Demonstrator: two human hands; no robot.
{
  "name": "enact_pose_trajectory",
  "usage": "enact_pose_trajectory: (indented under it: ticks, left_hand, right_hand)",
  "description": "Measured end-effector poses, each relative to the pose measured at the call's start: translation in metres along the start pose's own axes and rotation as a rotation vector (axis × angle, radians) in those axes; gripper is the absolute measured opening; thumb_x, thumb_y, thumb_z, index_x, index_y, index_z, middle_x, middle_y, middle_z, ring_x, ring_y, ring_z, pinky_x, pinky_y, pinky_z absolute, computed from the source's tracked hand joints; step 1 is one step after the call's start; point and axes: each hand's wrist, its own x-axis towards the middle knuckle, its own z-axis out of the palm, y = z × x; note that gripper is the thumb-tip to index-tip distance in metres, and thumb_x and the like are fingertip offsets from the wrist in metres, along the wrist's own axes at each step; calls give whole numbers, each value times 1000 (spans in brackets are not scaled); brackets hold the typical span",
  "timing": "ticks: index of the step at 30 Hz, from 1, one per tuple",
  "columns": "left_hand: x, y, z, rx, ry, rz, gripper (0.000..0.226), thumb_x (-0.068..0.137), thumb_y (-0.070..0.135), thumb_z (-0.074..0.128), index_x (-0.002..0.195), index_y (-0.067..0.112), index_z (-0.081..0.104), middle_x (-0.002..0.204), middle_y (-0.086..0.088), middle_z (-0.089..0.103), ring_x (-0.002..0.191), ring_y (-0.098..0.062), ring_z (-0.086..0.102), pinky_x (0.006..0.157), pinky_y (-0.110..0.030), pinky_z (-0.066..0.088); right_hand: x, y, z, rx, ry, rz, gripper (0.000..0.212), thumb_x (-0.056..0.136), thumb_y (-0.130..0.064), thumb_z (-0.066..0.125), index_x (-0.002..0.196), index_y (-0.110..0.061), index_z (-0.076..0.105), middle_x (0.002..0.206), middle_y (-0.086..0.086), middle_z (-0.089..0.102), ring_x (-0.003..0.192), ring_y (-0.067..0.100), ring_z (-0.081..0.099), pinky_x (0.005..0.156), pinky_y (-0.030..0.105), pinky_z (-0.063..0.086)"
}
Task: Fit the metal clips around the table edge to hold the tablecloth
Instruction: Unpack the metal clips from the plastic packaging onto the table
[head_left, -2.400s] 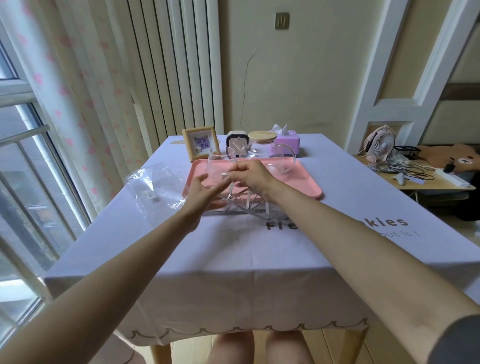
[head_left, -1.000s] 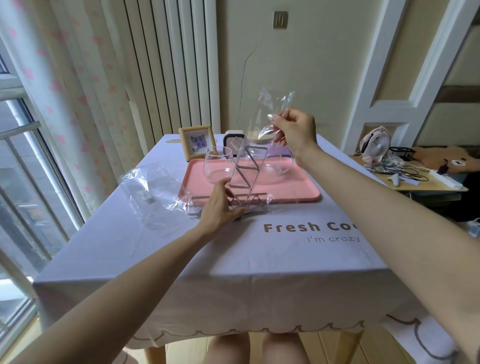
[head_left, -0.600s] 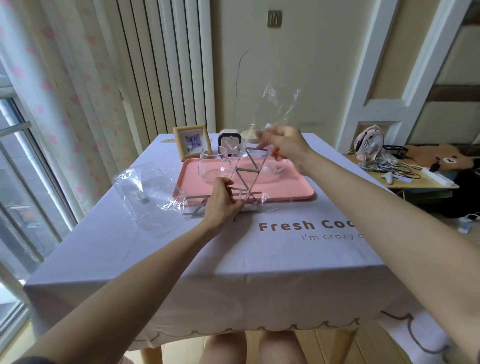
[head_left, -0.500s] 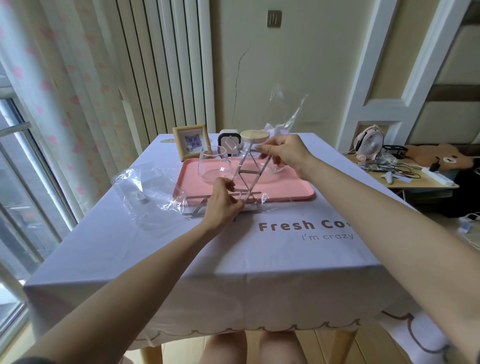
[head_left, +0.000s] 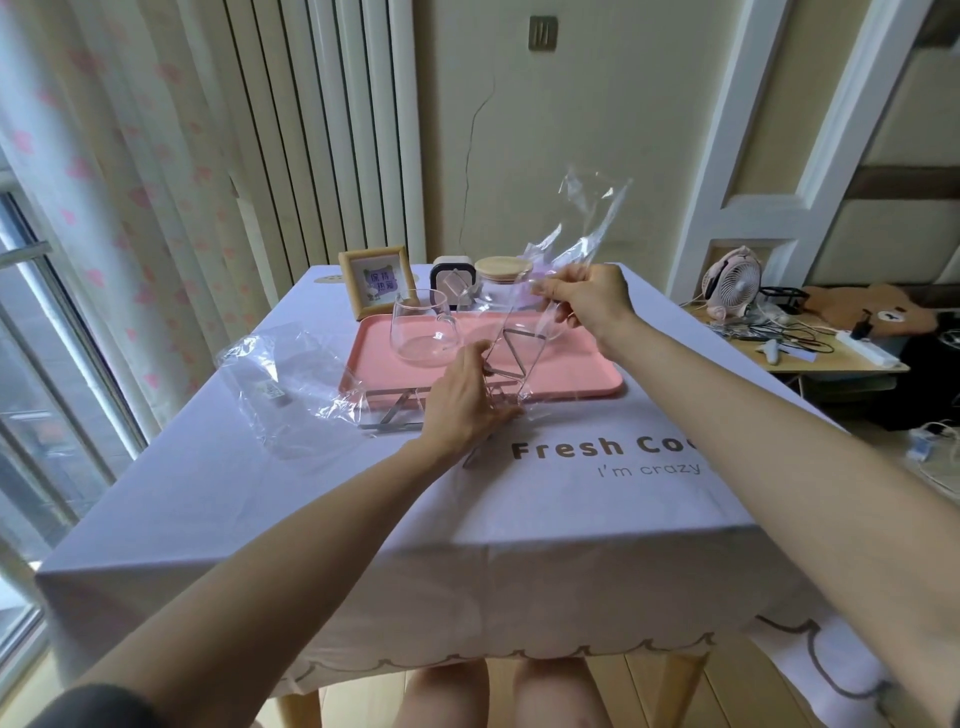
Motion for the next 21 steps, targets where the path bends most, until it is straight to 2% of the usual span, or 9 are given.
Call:
enact_pose_trajectory:
  ticks: [3,7,9,12,15,18,21]
  left_hand:
    - [1,1,1,41,-24,14,79,69,36,78,131,11,36,112,-7,58,103,-25,54,75,-33,40]
    - [1,2,-1,76,-32,51,68,73,32,75,128,10,40,110,-5,59,100,-23,54,71,-31,38]
    - [-1,1,-1,96,-31,70,65,74,32,73,127,11,42,111,-5,59,100,-24,54,72,-34,41]
    - [0,1,-1,124,-37,46,64,75,34,71,128,13,43,117,-3,57,105,-23,53,74,-35,41]
    - [2,2,-3,191,-49,39,65,75,38,70,129,15,43,122,-4,51,108,-24,51,72,-34,42]
    - [0,0,-1,251,-47,80,60,75,36,69,127,15,47,121,-9,45,106,-27,50,68,-35,43]
    - [-1,-1,5,263,-46,127,53,76,31,67,124,13,50,116,-10,48,105,-29,50,70,-37,44]
  right_hand:
    - [-2,-1,-5,-8,12,-53,24,87,-16,64,65,-16,56,64,6,67,31,11,42,33,16,31]
    - [-4,-1,-6,30,63,-78,23,95,-22,51,73,-15,52,66,10,67,28,15,45,31,15,30]
    - [-3,2,-5,72,46,-48,18,94,-26,54,80,-16,53,68,10,67,33,13,49,34,16,35]
    - [-2,8,-8,16,-131,75,17,82,-20,71,91,-13,59,70,8,66,48,10,49,43,18,41]
    - [-3,16,-11,-135,-218,114,10,80,-8,71,82,-10,62,71,7,64,45,8,47,40,15,36]
    - [-3,19,-14,-143,-107,82,8,84,-11,66,79,-13,61,73,9,68,33,5,45,38,17,33]
    - [-1,19,-17,-130,-26,39,16,84,-15,66,73,-16,55,72,13,69,32,10,49,37,18,31]
